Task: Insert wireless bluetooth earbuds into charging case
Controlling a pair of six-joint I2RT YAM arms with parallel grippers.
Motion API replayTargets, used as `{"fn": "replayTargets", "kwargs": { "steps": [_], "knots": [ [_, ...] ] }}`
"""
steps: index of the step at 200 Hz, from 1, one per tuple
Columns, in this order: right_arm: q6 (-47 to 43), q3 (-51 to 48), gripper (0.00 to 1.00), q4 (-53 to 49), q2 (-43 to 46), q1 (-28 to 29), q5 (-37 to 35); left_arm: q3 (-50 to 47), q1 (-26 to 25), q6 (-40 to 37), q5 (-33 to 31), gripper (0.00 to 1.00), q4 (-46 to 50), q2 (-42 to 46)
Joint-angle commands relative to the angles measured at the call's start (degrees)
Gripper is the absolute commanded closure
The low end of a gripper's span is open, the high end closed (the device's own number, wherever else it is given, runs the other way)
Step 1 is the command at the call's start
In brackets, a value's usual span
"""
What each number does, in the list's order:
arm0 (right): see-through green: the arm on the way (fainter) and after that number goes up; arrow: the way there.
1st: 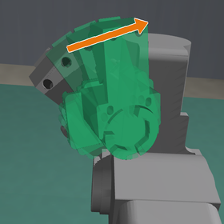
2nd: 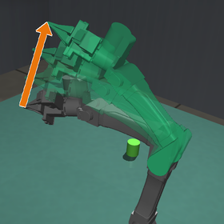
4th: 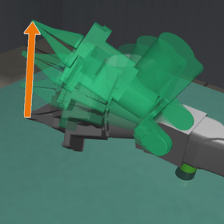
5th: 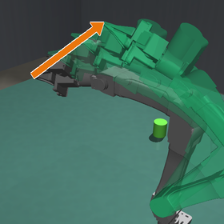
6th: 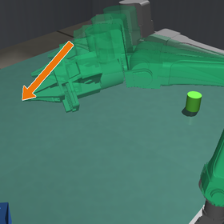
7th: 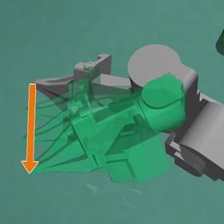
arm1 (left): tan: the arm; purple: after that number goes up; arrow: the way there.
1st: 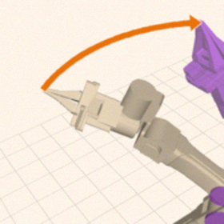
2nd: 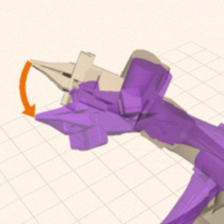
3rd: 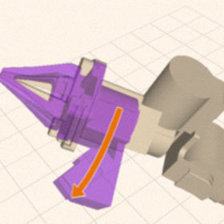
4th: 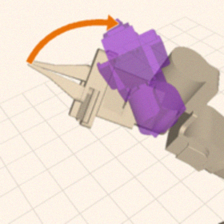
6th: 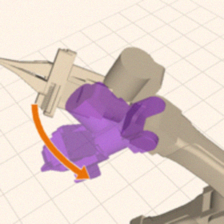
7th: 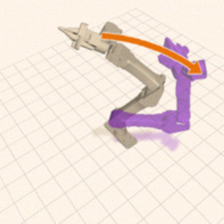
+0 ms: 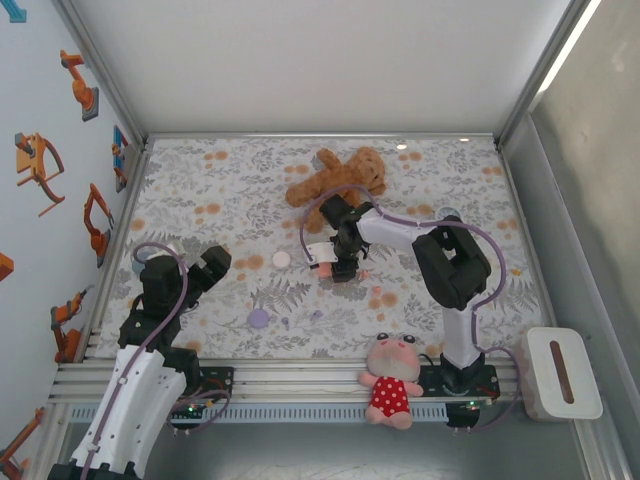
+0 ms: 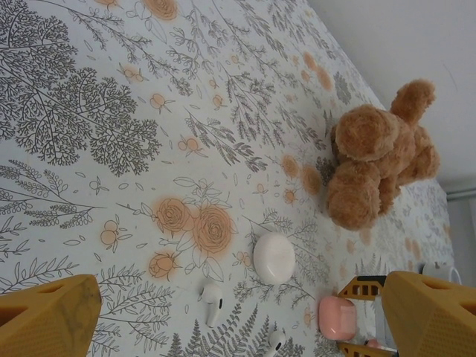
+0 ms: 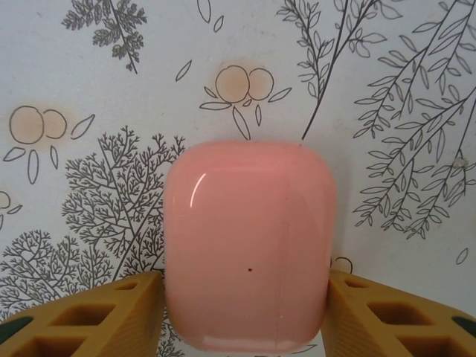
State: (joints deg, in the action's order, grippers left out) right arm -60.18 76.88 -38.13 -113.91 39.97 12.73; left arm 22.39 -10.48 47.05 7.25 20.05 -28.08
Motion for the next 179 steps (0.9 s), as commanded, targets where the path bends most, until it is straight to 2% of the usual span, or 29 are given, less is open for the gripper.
{"fn": "replayTargets", "kwargs": {
  "steps": [1, 34, 79, 117, 154, 179],
  "knots": [
    [0.8, 2.0, 0.51, 1.0, -1.8, 0.4, 0.1, 1.8, -0.2, -1.3, -0.4, 0.04, 0.9, 0.6],
    [1.8, 1.8, 0.57, 1.0, -0.7, 0.5, 1.4, 2.0, -0.2, -1.5, -0.7, 0.04, 1.7, 1.2],
    [3.0, -0.5, 0.57, 4.5, 3.3, 0.4, 2.4, 2.0, -0.2, -1.7, 0.9, 0.04, 1.0, 1.6],
    [5.9, -4.1, 0.56, 9.8, 10.1, 0.5, 2.6, 0.9, -0.2, -2.2, 8.8, 0.00, -5.8, 1.8],
    [9.6, -8.5, 0.56, 15.0, 18.5, 0.5, 2.9, 1.0, -0.3, -0.1, 18.2, 0.07, -14.7, -1.1],
    [12.6, -11.2, 0.55, 18.7, 24.2, 0.6, 4.2, 1.5, -1.5, 2.2, 24.5, 0.16, -22.4, -5.9]
  ]
}}
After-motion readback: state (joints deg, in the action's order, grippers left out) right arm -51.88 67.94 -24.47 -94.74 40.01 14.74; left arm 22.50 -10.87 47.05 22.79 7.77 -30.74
